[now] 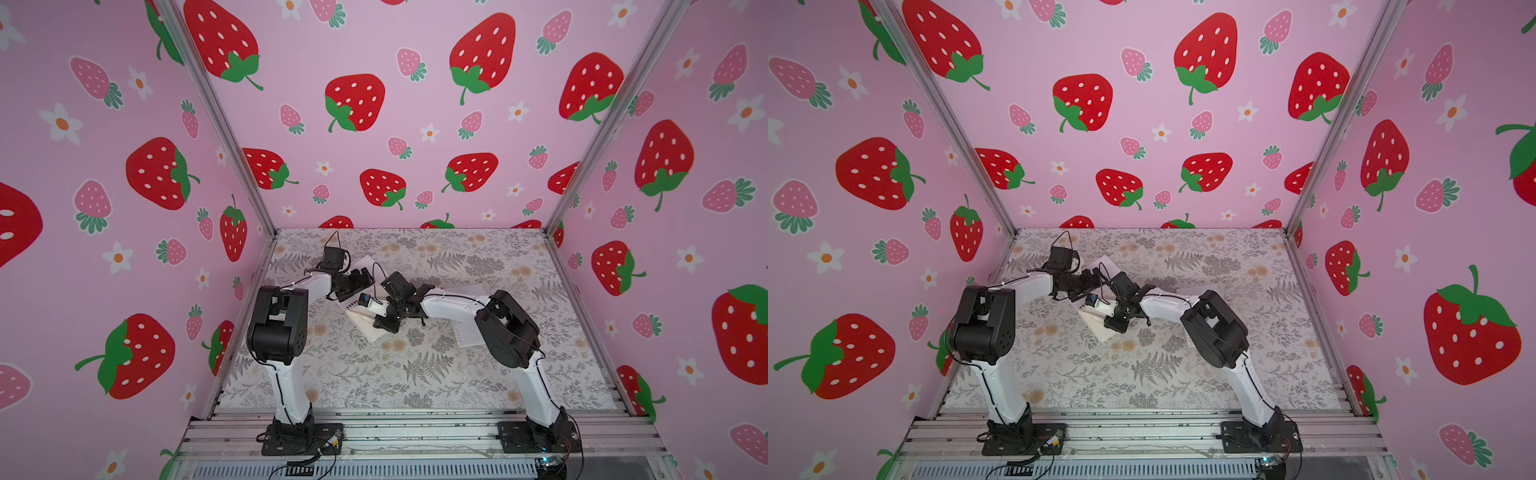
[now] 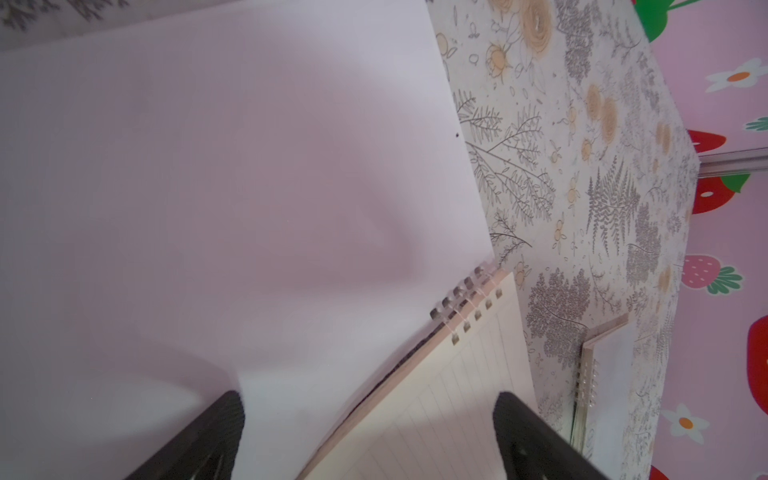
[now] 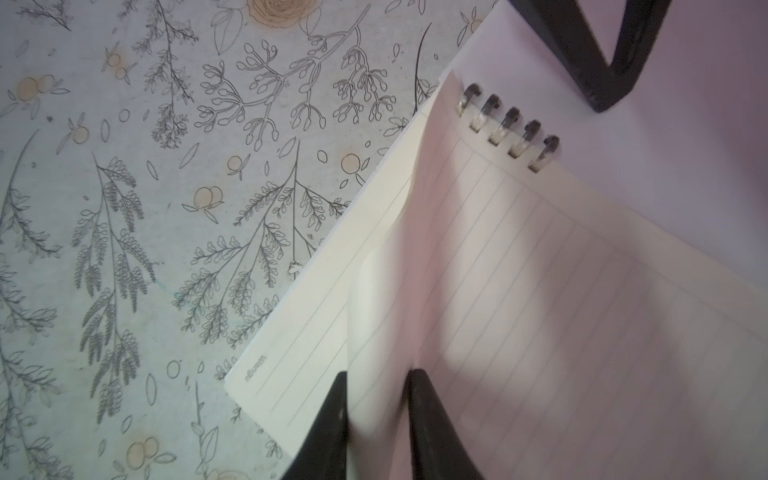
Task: Tear off pages from different notebooks
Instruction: Tear off the paper from the notebook.
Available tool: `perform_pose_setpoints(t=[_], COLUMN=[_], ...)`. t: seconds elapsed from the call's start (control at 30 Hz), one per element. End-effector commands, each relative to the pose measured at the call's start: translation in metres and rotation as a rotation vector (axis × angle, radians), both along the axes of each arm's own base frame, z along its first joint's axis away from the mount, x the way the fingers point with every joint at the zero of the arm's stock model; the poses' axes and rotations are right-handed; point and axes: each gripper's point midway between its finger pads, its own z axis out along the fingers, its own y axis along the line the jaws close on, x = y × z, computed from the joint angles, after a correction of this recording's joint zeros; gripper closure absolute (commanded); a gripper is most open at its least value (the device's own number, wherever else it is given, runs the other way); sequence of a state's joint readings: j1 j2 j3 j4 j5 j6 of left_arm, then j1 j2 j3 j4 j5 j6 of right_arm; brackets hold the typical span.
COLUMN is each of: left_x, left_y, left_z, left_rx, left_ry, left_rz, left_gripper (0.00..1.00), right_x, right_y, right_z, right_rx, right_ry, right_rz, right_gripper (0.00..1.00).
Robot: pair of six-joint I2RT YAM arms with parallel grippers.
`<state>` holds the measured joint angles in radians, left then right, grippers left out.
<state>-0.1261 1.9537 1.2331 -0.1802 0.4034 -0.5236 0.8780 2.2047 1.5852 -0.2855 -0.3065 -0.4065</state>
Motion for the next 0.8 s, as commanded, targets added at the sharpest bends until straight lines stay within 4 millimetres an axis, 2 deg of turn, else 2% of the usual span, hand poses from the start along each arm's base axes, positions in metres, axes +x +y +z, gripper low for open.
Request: perform_pose_setpoints(t=[0.0, 0.03, 0.07, 0.13, 0.2, 0.33, 0.4, 0.47, 0.5, 0.77], left_x=[-0.022, -0.022, -0.022, -0.021, -0.021, -0.021, -0.022, -0.022, -0.022, -0.022], left_y=[0.0, -0.001, -0.001, -0.001, -0.001, 0.0, -0.001, -0.001, -0.001, -0.001], left_z=[-0.033, -0.032, -0.032, -0.032, -0.033, -0.034, -0.034, -0.035, -0.035, -0.034], left_rx=[0.0, -0.002, -0.002, -0.003, -0.003, -0.004, -0.005, -0.006, -0.005, -0.008], left_ry=[0.136, 0.134, 0.134, 0.132, 0.134, 0.136, 0.138, 0.139, 0.139, 0.136], left_rz=[-0.012, -0.014, -0.013, -0.015, -0.018, -0.016, -0.018, -0.02, -0.021, -0.025], left_gripper=[0.05, 0.05, 0.05, 0.05, 0.05, 0.05, 0.05, 0.05, 0.05, 0.06], right_x=[-0.006, -0.006, -0.006, -0.007, -0.006, 0.001, 0.002, 0.003, 0.004, -0.004], right_y=[0.0, 0.0, 0.0, 0.0, 0.0, -0.001, -0.002, -0.002, -0.003, -0.003], right_z=[0.022, 0.024, 0.027, 0.031, 0.032, 0.028, 0.026, 0.024, 0.023, 0.03], right_rx=[0.03, 0.033, 0.037, 0.047, 0.049, 0.034, 0.024, 0.016, 0.012, 0.007], right_ry=[0.05, 0.056, 0.067, 0.088, 0.107, 0.093, 0.095, 0.097, 0.096, 0.112], right_rz=[0.012, 0.01, 0.011, 0.01, -0.001, -0.023, -0.03, -0.03, -0.034, -0.014], right_gripper=[0.78, 0.76, 0.68, 0.67, 0.57, 0.57, 0.49, 0.47, 0.42, 0.33])
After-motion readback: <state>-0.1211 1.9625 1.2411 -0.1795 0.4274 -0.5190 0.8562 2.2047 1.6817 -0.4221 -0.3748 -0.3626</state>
